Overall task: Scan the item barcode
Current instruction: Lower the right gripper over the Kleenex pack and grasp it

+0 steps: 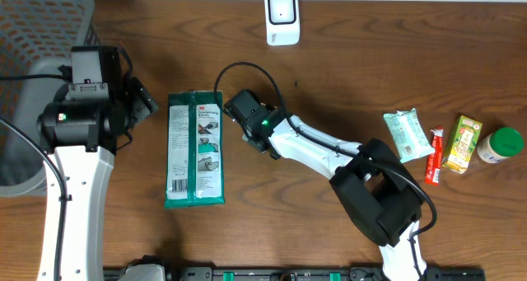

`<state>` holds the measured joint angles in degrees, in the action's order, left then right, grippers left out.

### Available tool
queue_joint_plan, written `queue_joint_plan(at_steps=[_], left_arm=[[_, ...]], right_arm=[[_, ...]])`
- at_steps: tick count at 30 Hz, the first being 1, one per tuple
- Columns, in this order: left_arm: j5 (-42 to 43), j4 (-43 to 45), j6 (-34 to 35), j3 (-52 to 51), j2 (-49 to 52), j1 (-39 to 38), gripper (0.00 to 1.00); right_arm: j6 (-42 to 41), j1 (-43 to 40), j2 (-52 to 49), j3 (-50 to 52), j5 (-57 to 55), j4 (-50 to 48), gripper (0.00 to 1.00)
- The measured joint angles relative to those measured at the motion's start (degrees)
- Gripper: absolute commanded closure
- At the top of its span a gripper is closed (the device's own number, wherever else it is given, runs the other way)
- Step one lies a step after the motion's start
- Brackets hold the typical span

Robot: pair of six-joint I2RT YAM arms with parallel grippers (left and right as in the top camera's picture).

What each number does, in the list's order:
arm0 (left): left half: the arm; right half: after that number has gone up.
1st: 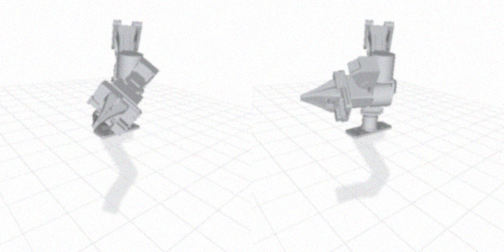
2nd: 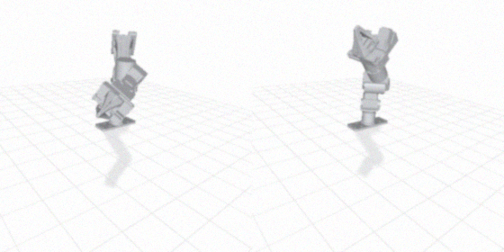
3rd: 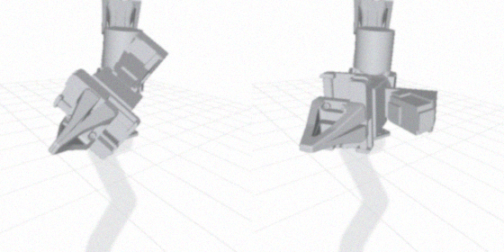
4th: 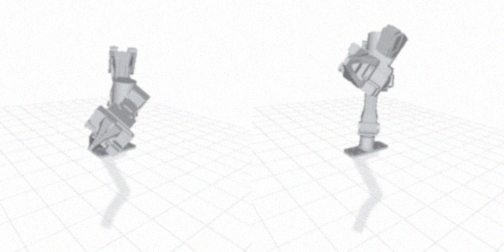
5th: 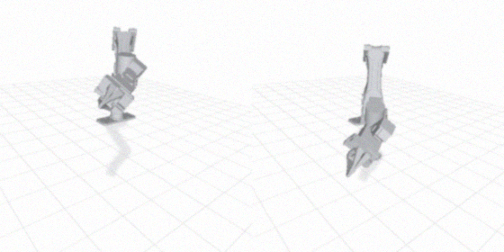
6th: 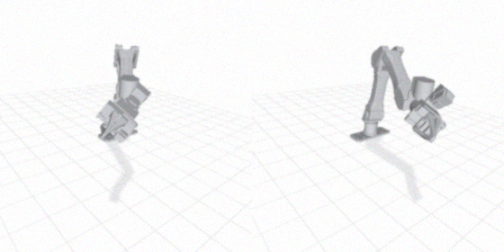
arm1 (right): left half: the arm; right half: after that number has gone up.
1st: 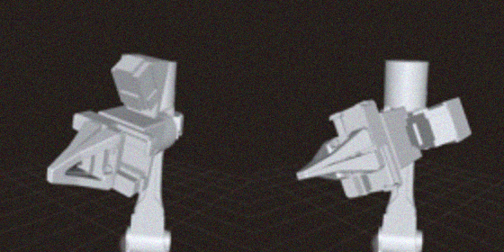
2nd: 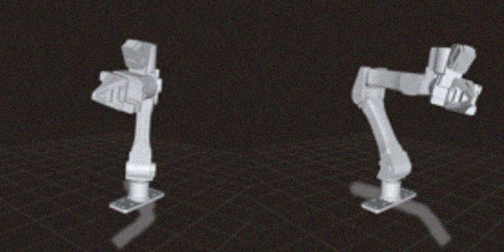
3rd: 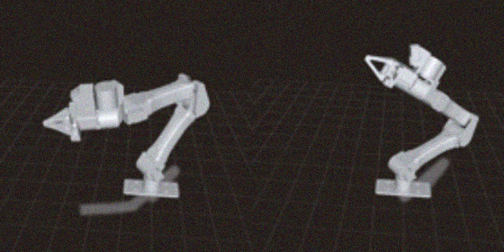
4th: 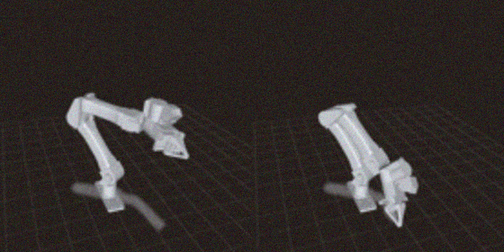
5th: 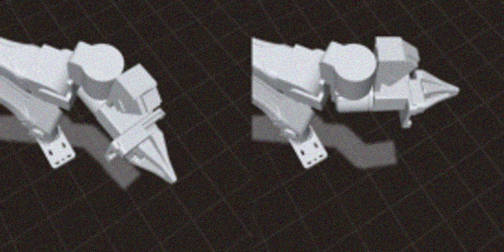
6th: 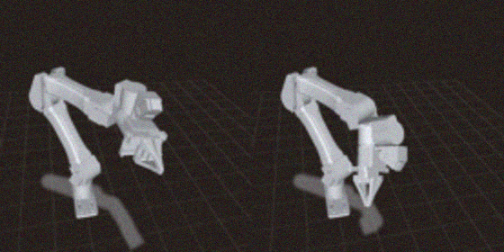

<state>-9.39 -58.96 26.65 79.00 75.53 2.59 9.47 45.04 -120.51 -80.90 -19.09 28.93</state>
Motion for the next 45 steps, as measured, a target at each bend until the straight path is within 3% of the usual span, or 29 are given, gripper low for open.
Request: queue_joint_plan(at_steps=[7, 10, 21, 30, 45], left_arm=[[0.0, 0.0, 0.0, 0.0, 0.0, 0.0, 0.11], [0.0, 0.0, 0.0, 0.0, 0.0, 0.0, 0.11], [0.0, 0.0, 0.0, 0.0, 0.0, 0.0, 0.11], [0.0, 0.0, 0.0, 0.0, 0.0, 0.0, 0.11], [0.0, 0.0, 0.0, 0.0, 0.0, 0.0, 0.11]], right_arm=[[0.0, 0.2, 0.0, 0.0, 0.7, 0.2, 0.62], [0.0, 0.2, 0.0, 0.0, 0.7, 0.2, 0.69], [-0.1, 0.2, 1.8, 0.0, 1.5, 0.6, 0.57], [5.7, 0.2, 11.9, -1.1, 2.0, 0.7, 0.54], [8.9, -1.8, 6.4, 0.0, 2.5, 0.4, 0.53]])
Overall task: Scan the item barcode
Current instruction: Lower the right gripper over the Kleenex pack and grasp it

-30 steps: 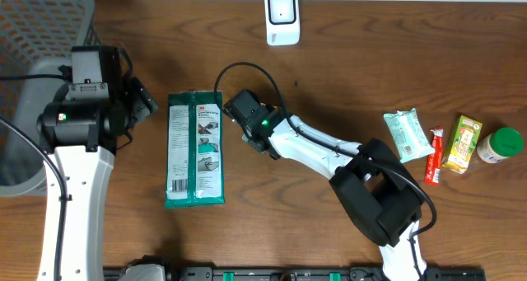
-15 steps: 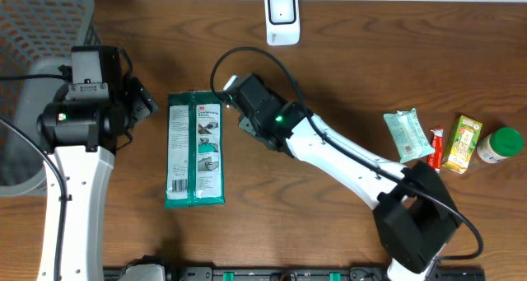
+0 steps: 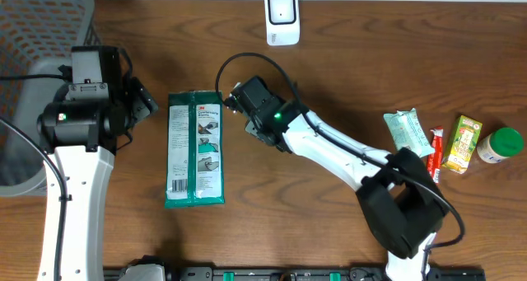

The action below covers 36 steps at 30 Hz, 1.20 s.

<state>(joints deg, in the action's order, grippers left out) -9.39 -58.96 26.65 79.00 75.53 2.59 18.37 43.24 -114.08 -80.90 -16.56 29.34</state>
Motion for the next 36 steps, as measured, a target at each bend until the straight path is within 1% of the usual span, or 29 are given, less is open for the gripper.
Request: queue_joint_plan(at_steps=[8, 15, 17, 33, 35, 36], left_arm=[[0.0, 0.0, 0.0, 0.0, 0.0, 0.0, 0.11], [0.0, 0.0, 0.0, 0.0, 0.0, 0.0, 0.11], [0.0, 0.0, 0.0, 0.0, 0.0, 0.0, 0.11], [0.0, 0.0, 0.0, 0.0, 0.0, 0.0, 0.11], [0.0, 0.0, 0.0, 0.0, 0.0, 0.0, 0.11], [0.0, 0.0, 0.0, 0.0, 0.0, 0.0, 0.11]], right_arm=[[2.9, -1.6, -1.0, 0.1, 0.2, -0.9, 0.53], [3.7, -2.2, -1.2, 0.1, 0.4, -2.4, 0.52], [3.7, -2.2, -1.3, 0.1, 0.8, -2.4, 0.5], [6.1, -2.2, -4.8, 0.2, 4.3, -1.3, 0.49], [6.1, -2.2, -4.9, 0.2, 4.3, -1.4, 0.5], [6.1, -2.2, -5.2, 0.2, 4.3, -1.5, 0.53]])
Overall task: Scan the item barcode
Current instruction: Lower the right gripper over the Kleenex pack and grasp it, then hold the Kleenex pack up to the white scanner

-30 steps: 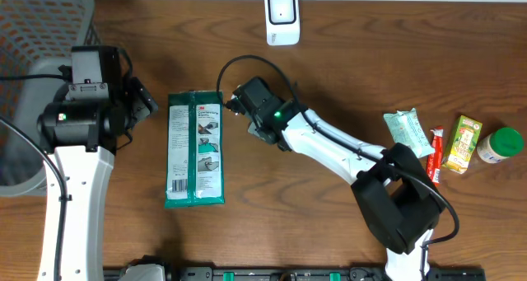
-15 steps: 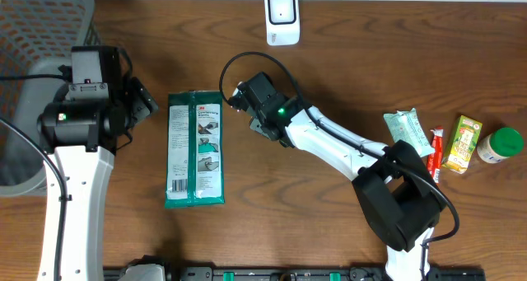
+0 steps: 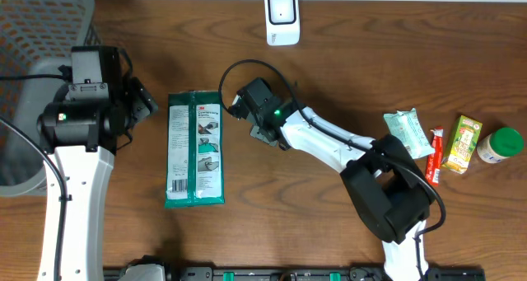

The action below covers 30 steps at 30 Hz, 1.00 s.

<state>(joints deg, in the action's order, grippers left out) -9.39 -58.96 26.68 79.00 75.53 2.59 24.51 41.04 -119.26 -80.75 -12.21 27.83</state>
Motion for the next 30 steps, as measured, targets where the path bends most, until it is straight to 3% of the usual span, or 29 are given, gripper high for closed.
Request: queue_joint_plan(at_steps=[4, 6, 7, 11, 23, 30], left_arm=[[0.0, 0.0, 0.0, 0.0, 0.0, 0.0, 0.11], [0.0, 0.0, 0.0, 0.0, 0.0, 0.0, 0.11], [0.0, 0.0, 0.0, 0.0, 0.0, 0.0, 0.11], [0.0, 0.0, 0.0, 0.0, 0.0, 0.0, 0.11], [0.0, 0.0, 0.0, 0.0, 0.0, 0.0, 0.11], [0.0, 0.0, 0.0, 0.0, 0.0, 0.0, 0.11]], right_arm=[[0.0, -0.2, -1.3, -0.2, -0.4, -0.3, 0.6], [-0.5, -0.5, -1.3, -0.4, -0.2, 0.3, 0.72], [-0.9, -0.6, -1.3, -0.5, -0.3, 0.7, 0.85], [-2.8, -0.4, -1.1, -1.2, -0.7, 2.3, 0.99], [-15.8, -0.3, 8.4, -1.0, 1.3, 4.9, 0.99], [-26.3, -3.6, 14.4, -17.2, 9.4, 14.2, 0.99]])
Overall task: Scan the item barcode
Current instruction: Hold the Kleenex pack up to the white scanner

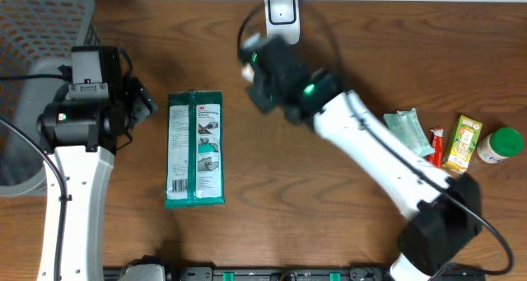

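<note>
A green and white wipes package (195, 147) lies flat on the wooden table, left of centre. The white barcode scanner (282, 16) stands at the far edge in the middle. My right gripper (252, 65) is raised and blurred, just below and left of the scanner and well clear of the package. Its jaws cannot be made out. My left gripper (145, 100) hangs just left of the package's top corner, its fingers dark and indistinct. Nothing shows in either gripper.
A grey mesh basket (37, 34) fills the far left corner. At the right stand a green-white pouch (405, 134), a red tube (434, 156), a yellow-green carton (462, 143) and a green-lidded jar (501, 144).
My right gripper was beside the package's upper right corner. Now it is higher and farther back, near the scanner, with the arm stretched out. The package and the left arm have not moved.
My right gripper first sat low beside the package's right edge, then near its upper right corner at the two following moments. Now it is up by the scanner. The package has lain in the same spot throughout, and the left arm has stayed still.
</note>
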`<state>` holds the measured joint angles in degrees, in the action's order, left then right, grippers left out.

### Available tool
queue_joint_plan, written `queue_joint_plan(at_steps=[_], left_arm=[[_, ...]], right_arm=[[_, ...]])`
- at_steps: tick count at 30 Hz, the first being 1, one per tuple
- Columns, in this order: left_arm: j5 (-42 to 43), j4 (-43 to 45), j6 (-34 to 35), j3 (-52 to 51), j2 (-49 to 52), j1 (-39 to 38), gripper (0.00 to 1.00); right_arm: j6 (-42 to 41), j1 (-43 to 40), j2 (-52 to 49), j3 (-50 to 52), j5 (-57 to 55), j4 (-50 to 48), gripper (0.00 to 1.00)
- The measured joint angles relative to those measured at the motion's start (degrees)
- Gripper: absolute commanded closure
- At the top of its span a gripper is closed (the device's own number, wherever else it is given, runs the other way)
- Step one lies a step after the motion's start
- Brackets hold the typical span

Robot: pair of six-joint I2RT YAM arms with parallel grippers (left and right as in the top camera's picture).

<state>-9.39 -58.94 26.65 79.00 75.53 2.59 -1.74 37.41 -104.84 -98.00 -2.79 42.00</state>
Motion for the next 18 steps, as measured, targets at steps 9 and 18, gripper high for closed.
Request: queue_joint_plan(at_steps=[9, 18], left_arm=[[0.0, 0.0, 0.0, 0.0, 0.0, 0.0, 0.11], [0.0, 0.0, 0.0, 0.0, 0.0, 0.0, 0.11]], right_arm=[[-13.9, -13.2, -8.8, -35.3, 17.0, 11.5, 0.99], [-27.3, -24.0, -25.9, -43.7, 38.6, 2.9, 0.99]])
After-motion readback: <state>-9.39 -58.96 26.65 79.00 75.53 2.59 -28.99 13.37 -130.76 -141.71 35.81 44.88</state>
